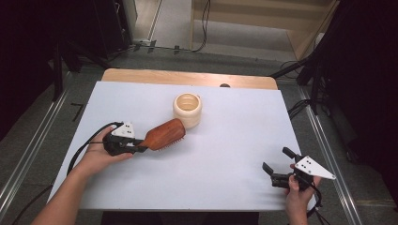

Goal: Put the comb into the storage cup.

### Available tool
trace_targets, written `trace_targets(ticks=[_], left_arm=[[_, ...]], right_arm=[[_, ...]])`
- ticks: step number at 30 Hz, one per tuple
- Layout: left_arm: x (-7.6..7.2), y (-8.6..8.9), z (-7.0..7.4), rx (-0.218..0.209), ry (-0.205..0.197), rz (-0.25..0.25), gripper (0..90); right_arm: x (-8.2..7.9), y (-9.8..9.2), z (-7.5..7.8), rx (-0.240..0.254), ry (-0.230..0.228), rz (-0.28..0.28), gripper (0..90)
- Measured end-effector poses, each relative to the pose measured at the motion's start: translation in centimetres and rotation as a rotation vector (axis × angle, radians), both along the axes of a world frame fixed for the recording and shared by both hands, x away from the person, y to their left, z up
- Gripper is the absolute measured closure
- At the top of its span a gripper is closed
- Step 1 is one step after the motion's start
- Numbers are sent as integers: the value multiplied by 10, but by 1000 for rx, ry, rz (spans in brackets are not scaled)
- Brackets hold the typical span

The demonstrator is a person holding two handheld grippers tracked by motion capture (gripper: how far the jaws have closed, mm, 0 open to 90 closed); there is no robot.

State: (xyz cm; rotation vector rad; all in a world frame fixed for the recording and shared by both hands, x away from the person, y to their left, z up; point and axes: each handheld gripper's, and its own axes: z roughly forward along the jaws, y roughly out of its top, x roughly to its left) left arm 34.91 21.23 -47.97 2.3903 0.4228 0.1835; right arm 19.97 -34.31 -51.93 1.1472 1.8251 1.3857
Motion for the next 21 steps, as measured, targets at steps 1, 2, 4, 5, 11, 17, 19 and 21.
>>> trace_targets(ticks=[1,2,4,5,11,17,19,21], left_arm=[[-1,0,2,-14,-4,6,721],[-2,0,3,-25,-16,9,721],[-5,-1,7,-49,-36,22,721],[-6,-1,8,-65,-44,26,721],[-14,-2,12,-123,-83,57,721],[-23,-1,14,-176,-112,92,721],[-25,-1,14,-187,-119,103,722],[-28,-1,13,-200,-123,111,722]], right_arm=[[0,0,0,-1,1,1,0],[0,0,0,-1,1,2,0],[0,0,0,0,1,2,0],[0,0,0,0,1,3,0],[0,1,1,-15,-3,5,0],[0,4,2,-31,9,11,0],[1,3,3,-30,13,21,0],[1,3,4,-26,18,26,0]])
